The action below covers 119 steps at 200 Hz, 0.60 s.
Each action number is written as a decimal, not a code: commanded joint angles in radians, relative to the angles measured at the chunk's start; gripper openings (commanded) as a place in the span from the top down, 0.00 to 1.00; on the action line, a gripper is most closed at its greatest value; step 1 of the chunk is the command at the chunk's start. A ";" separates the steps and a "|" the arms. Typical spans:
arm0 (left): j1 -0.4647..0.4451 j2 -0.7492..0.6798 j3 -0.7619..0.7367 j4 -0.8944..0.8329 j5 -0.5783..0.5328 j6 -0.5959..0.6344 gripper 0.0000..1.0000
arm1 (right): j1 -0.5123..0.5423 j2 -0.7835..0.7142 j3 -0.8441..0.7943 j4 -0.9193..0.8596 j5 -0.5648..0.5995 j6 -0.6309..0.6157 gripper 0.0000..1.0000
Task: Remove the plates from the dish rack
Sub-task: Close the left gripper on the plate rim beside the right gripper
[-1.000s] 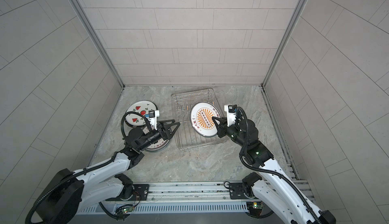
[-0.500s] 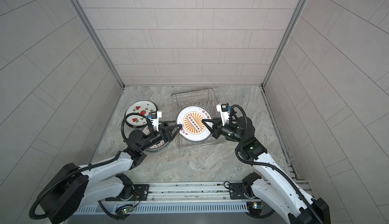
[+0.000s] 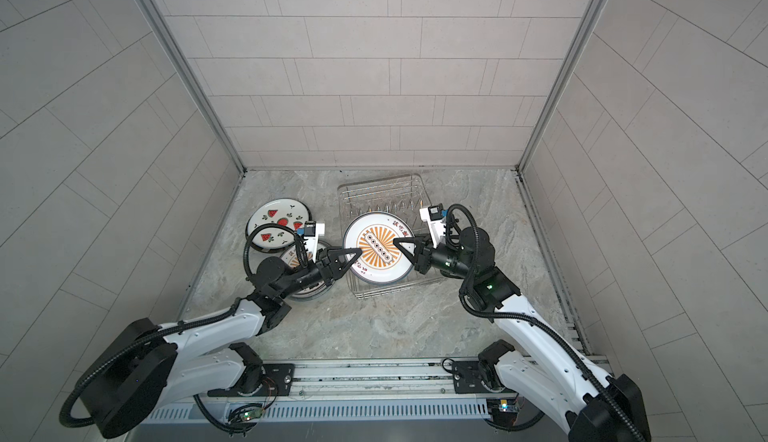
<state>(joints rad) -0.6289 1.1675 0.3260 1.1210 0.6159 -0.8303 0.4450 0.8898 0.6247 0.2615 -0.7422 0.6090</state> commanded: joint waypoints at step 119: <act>-0.011 -0.060 0.009 0.032 0.013 -0.076 1.00 | 0.050 0.024 0.096 -0.119 0.037 -0.094 0.41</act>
<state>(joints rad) -0.6353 1.1416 0.3256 1.0996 0.6182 -0.8993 0.4889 0.9047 0.6777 0.1749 -0.7143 0.5476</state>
